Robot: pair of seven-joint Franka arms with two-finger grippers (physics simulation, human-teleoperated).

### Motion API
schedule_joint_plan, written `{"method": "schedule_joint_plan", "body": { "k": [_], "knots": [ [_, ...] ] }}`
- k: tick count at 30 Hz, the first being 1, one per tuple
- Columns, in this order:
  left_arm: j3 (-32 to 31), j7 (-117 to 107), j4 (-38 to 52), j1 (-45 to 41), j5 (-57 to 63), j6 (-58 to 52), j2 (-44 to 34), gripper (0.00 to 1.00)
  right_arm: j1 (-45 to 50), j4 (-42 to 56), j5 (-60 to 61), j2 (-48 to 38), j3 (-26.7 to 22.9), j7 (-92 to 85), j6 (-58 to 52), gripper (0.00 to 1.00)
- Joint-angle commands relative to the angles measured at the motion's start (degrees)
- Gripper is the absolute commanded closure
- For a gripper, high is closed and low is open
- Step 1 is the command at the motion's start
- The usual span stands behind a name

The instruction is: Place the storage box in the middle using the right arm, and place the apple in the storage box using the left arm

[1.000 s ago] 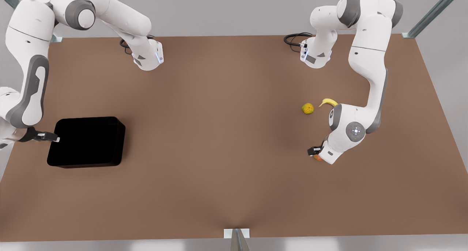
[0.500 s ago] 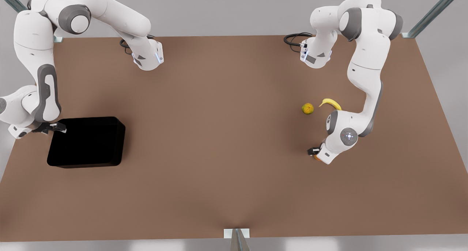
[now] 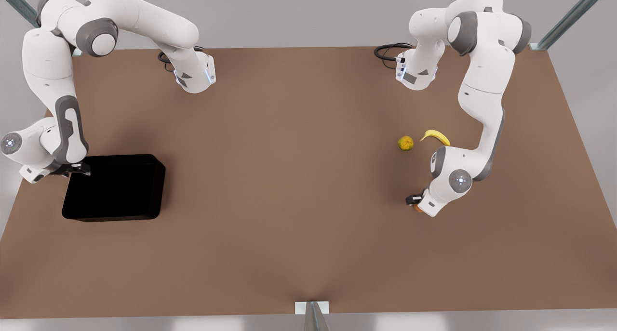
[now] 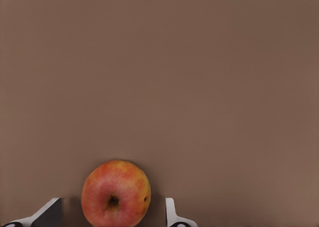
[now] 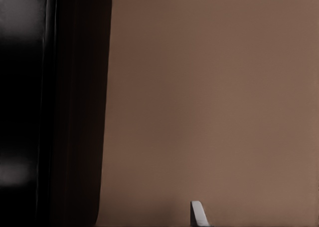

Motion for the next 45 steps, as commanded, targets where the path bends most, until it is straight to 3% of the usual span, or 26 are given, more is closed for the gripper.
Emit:
{"method": "schedule_joint_plan", "body": {
  "k": [1,17,21,33,34,35,36,42,45],
  "knots": [
    [0.0,-0.02,0.0,0.0,0.02,0.0,0.0,0.0,0.08,0.0,0.65,0.0,0.02,-0.57,-0.21,0.79],
    [-0.79,-0.11,0.09,0.18,0.02,0.0,0.09,0.0,0.34,0.43,0.65,0.26,0.02,-0.3,-0.56,0.79],
    [-0.79,-0.11,0.26,-0.09,0.02,0.0,0.17,0.0,0.61,3.77,0.74,-0.27,0.02,0.05,-6.53,0.79],
    [-0.79,-0.28,0.26,0.09,0.02,0.0,0.09,0.0,1.4,4.92,5.4,-0.36,0.37,-0.48,-6.71,0.79],
    [-0.79,-0.28,0.26,0.17,0.02,0.0,0.09,0.0,1.4,7.72,4.78,-0.27,0.2,-0.65,-11.27,0.79],
    [-0.79,-0.28,0.26,0.18,0.02,0.0,0.0,0.0,1.4,10.19,4.78,-0.36,0.02,-2.15,-15.85,0.45],
    [-0.79,-0.28,0.26,0.18,0.02,0.0,0.0,0.0,1.31,10.28,4.78,-0.71,-0.07,-2.41,-16.11,0.0],
    [-0.79,-0.46,0.26,0.18,0.02,-0.09,-0.09,0.0,1.57,8.17,3.73,-4.93,-0.24,-2.41,-19.28,0.0],
    [-0.88,-0.46,0.26,0.18,0.02,-0.09,-0.09,0.0,1.4,-5.44,3.82,-10.9,-0.07,-3.03,-1.98,0.0]
  ]
}}
